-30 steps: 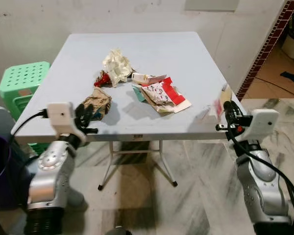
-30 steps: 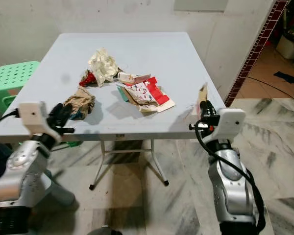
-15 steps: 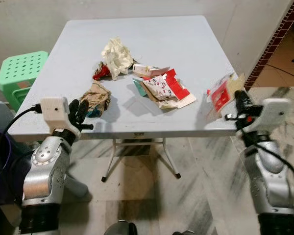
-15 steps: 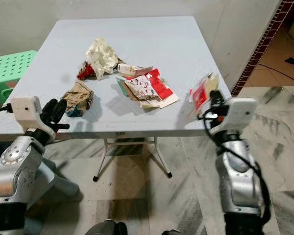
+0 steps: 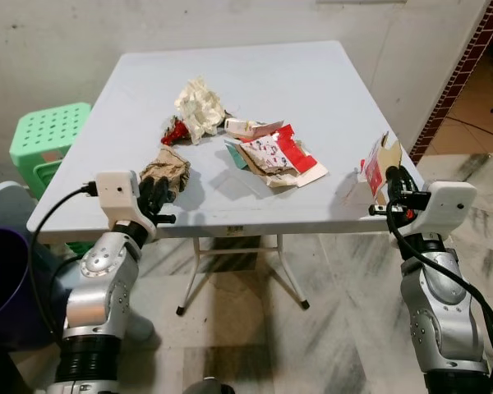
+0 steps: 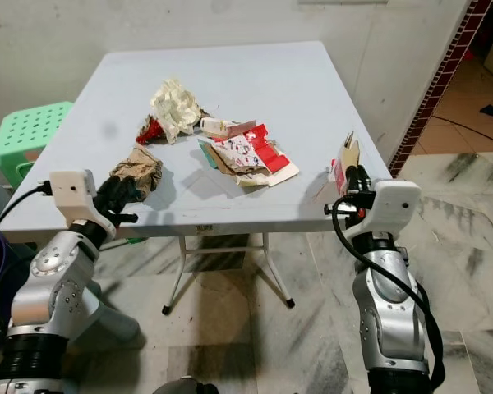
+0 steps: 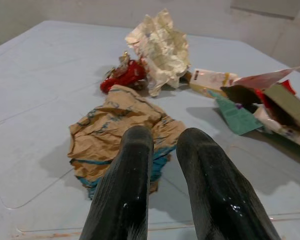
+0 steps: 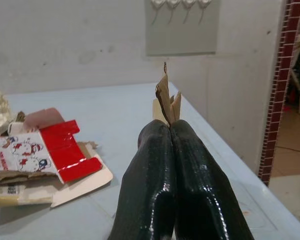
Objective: Picking trash to rubbish bin
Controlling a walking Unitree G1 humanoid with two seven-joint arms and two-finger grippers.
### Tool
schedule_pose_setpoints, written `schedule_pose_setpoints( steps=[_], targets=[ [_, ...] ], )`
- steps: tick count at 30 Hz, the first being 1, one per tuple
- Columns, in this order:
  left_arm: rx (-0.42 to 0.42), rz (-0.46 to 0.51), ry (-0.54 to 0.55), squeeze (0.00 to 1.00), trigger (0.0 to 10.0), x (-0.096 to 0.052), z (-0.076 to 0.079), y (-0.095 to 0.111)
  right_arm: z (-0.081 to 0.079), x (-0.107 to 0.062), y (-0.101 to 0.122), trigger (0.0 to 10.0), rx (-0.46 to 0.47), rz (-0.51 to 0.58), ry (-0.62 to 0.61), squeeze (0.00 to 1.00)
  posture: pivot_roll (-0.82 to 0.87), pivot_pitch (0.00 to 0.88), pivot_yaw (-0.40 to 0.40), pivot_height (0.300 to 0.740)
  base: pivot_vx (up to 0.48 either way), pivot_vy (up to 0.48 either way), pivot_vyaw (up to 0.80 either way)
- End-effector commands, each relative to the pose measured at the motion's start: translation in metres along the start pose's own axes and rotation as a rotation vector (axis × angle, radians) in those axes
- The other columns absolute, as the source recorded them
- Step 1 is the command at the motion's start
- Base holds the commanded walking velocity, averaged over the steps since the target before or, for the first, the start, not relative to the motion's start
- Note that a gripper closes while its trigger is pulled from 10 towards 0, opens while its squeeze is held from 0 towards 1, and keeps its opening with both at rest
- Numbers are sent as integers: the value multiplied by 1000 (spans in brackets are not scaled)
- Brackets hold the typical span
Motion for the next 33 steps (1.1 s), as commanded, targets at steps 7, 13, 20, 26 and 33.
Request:
schedule_pose_setpoints(
  steps=[7,13,20,26,33],
  targets=[
    [5,2,-2,0,10000,8,-4,1,2,-7,-8,10000,-4,-20,-29,0,50,0,83,715,0,165,0],
    [5,6,-11,0,10000,11,-2,2,1,-10,-12,10000,-9,-32,-25,0,47,0,82,715,0,363,0],
    [8,2,-20,0,10000,11,-2,-1,-3,-12,-13,10000,-6,-38,-18,0,50,0,80,715,0,420,0],
    [15,7,-21,0,10000,11,-3,0,-5,-12,-14,10000,-6,-41,-13,0,55,0,82,715,0,209,0],
    [44,-11,-25,0,10000,12,0,-4,-9,-10,-13,10000,-14,-38,-2,0,58,0,85,715,0,0,0]
  ],
)
Point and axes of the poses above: a point about 5 cm out from each wrist's last joint towards the gripper, its own x axis pointing out of the wrist towards the gripper, its own y axis along the axis of the wrist's last joint, z = x × y, the point moved 2 cm from there along x, pointing out of the wrist towards the gripper, and after that the axes turned 15 degrees about -x, right-handed, at the moved point
